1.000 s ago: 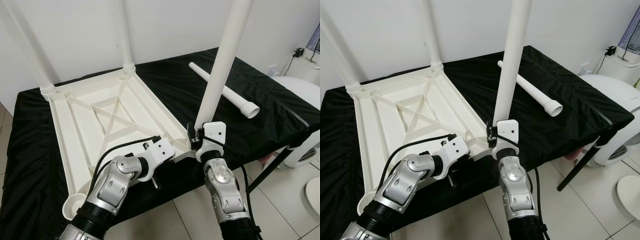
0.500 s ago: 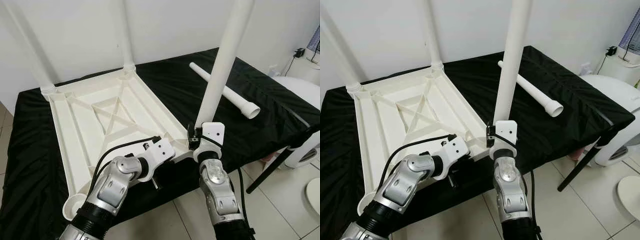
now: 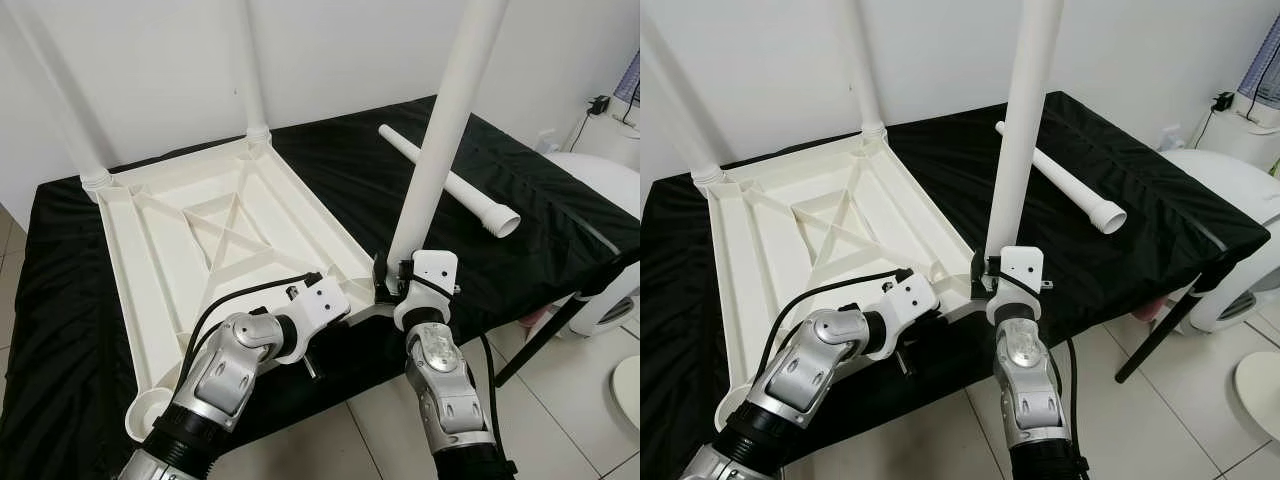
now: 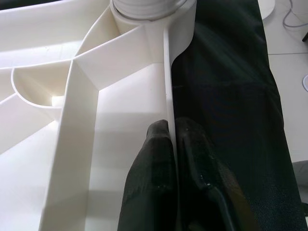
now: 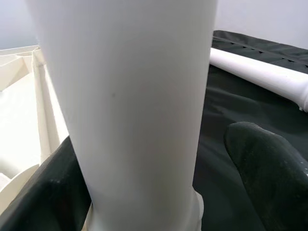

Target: Building children table

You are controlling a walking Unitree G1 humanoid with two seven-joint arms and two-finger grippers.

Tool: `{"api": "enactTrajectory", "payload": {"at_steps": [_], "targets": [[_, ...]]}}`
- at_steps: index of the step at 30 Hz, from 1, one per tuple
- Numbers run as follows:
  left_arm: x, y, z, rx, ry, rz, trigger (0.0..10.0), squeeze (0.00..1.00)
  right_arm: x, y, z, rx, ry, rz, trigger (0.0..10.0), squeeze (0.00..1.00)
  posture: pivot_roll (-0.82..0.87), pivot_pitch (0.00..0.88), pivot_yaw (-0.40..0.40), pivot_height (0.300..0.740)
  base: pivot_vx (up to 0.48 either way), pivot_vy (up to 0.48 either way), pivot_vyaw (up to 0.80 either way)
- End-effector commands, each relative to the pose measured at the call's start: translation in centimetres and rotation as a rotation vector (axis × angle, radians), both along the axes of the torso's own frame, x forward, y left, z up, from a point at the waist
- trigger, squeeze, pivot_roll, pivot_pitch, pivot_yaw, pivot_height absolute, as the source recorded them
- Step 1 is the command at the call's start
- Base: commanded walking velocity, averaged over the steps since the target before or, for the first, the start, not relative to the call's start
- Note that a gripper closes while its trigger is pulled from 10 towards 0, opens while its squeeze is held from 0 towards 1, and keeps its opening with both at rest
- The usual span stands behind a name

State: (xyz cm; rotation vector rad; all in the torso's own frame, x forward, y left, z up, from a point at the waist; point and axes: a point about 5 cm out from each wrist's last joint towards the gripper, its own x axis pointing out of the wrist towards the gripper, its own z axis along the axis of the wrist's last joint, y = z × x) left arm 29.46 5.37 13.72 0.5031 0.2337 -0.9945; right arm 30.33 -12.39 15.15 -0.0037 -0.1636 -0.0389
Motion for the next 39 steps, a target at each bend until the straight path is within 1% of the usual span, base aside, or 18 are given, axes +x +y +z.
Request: {"api": "enactTrajectory", "payload": {"at_steps": [1,2,6,7,8,21,22,23,25,37,38,39], "targets": [[0.16,0.71,-0.9,0.032,-0.019,0.1,10.0,0.2,0.01,-0.17,-0.18,0.006,0.013,0.017,10.0,0.0,-0.13,0.052,0.074,0.74,0.0,0.0,0.0],[0.17,0.72,-0.91,0.028,-0.015,0.101,10.0,1.0,0.04,-0.2,-0.13,0.007,0.011,0.026,10.0,0.0,-0.13,0.05,0.073,0.74,0.0,0.0,0.0],[0.24,0.69,-0.87,0.03,-0.017,0.096,10.0,1.0,0.18,-0.22,0.02,0.0,0.008,0.041,10.0,0.0,-0.13,0.049,0.071,0.74,0.0,0.0,0.0],[0.23,0.69,-0.86,0.031,-0.018,0.096,10.0,0.6,0.18,-0.2,0.04,0.0,0.007,0.042,10.0,0.0,-0.13,0.051,0.07,0.74,0.0,0.0,0.0],[0.22,0.69,-0.87,0.032,-0.019,0.095,10.0,0.0,0.17,-0.21,0.05,0.0,0.007,0.042,10.0,0.0,-0.13,0.051,0.07,0.74,0.0,0.0,0.0],[0.09,0.64,-0.99,0.036,-0.013,0.092,10.0,0.0,0.25,-0.62,0.3,-0.003,-0.001,0.046,10.0,0.0,-0.13,0.058,0.068,0.74,0.0,0.0,0.0],[0.05,0.65,-1.02,0.035,-0.01,0.086,2.9,0.0,0.26,-0.65,0.33,-0.004,-0.002,0.046,10.0,0.0,-0.13,0.06,0.07,0.74,0.0,0.0,0.0],[0.03,0.67,-1.01,0.028,-0.008,0.083,0.0,0.0,0.29,-0.68,0.37,-0.004,-0.003,0.045,10.0,0.0,-0.13,0.062,0.07,0.74,0.0,0.0,0.0],[-0.04,0.74,-0.93,0.015,-0.002,0.076,0.0,0.0,0.36,-0.79,0.44,-0.004,-0.006,0.04,10.0,0.0,-0.13,0.062,0.073,0.74,0.0,0.0,0.0],[0.02,0.87,-0.96,0.022,0.0,0.072,0.0,0.0,0.51,-1.16,0.36,-0.008,-0.001,0.04,10.0,0.0,-0.13,0.069,0.077,0.74,0.0,0.0,0.0],[0.04,0.85,-1.0,0.031,-0.001,0.069,10.0,0.0,0.53,-1.15,0.35,-0.009,0.001,0.047,10.0,0.0,-0.13,0.072,0.078,0.74,0.0,0.0,0.0],[0.05,0.85,-1.02,0.036,-0.003,0.068,10.0,0.0,0.55,-1.15,0.35,-0.009,0.001,0.056,10.0,0.0,-0.13,0.072,0.078,0.74,0.0,0.0,0.0]]}}
